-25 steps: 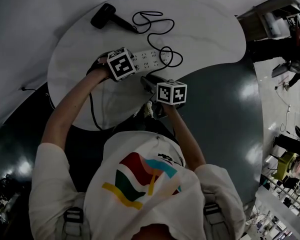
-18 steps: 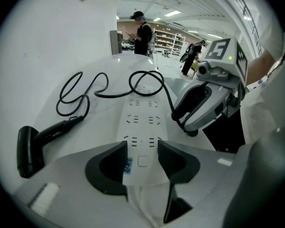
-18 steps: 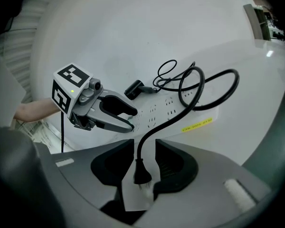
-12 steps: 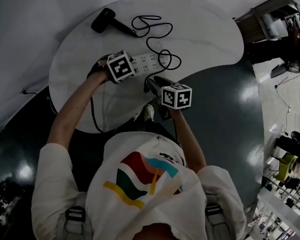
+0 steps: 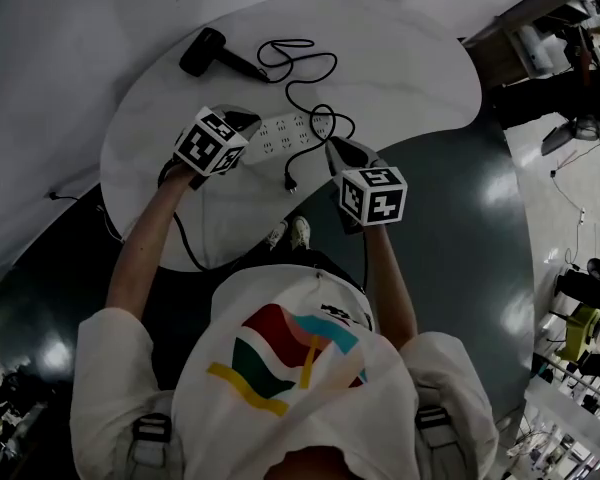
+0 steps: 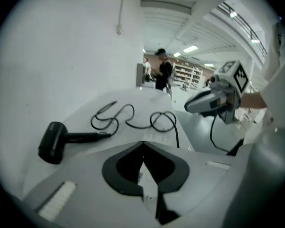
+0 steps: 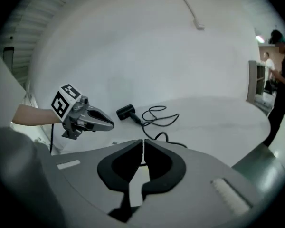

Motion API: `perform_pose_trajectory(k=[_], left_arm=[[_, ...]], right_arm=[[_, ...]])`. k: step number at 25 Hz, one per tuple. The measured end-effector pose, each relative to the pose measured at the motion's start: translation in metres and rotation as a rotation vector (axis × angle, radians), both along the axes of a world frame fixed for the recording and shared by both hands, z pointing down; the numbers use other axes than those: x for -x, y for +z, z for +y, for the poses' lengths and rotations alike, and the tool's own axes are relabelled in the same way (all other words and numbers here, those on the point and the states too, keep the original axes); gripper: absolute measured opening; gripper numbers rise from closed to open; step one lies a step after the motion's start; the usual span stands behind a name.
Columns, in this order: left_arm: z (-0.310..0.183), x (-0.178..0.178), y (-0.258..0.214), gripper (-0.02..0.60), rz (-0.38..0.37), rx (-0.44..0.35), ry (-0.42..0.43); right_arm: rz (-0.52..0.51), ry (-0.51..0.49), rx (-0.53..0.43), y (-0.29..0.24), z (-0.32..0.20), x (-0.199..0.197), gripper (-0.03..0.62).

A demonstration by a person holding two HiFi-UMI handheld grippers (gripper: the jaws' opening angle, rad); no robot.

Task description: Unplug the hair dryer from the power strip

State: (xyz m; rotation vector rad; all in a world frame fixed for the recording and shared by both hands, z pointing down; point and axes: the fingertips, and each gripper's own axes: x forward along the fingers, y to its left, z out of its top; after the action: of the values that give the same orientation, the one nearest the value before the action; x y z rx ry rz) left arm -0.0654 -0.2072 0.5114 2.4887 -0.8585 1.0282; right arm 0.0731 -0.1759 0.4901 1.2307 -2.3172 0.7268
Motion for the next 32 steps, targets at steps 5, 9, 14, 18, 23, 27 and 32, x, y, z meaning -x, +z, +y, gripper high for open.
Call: perform_pose_trajectory(k=[5, 9, 14, 18, 23, 27, 32], left_arm=[[-0.010, 0.002, -0.109, 0.000, 0.375, -0.198, -0.285], [0.006, 0.002, -0.188, 0.000, 0.493, -0.388, -0.381], [0.039, 0.008, -0.251, 0.000, 0.502, -0.662, -0.485], [0.063, 0.019, -0.275, 0.000, 0.440, -0.796, -0.555], [0.072, 0.025, -0.268, 0.000, 0.426, -0.791, -0.538], [0.076, 0.037, -0.273, 0.000, 0.509, -0.858, -0.595], [0.084, 0.033, -0.280, 0.000, 0.462, -0.909, -0.558]], right_arm=[[0.027, 0.046, -0.252, -0.084, -0.025, 0.000, 0.014], [-0.035, 0.078, -0.459, -0.164, -0.030, 0.011, 0.014], [-0.095, 0.088, -0.670, -0.236, -0.011, 0.032, 0.014], [-0.069, 0.076, -0.778, -0.265, 0.013, 0.045, 0.014], [-0.040, 0.079, -0.746, -0.242, 0.021, 0.057, 0.014], [-0.049, 0.044, -0.727, -0.233, 0.028, 0.065, 0.012], [-0.035, 0.050, -0.716, -0.230, 0.029, 0.063, 0.012]])
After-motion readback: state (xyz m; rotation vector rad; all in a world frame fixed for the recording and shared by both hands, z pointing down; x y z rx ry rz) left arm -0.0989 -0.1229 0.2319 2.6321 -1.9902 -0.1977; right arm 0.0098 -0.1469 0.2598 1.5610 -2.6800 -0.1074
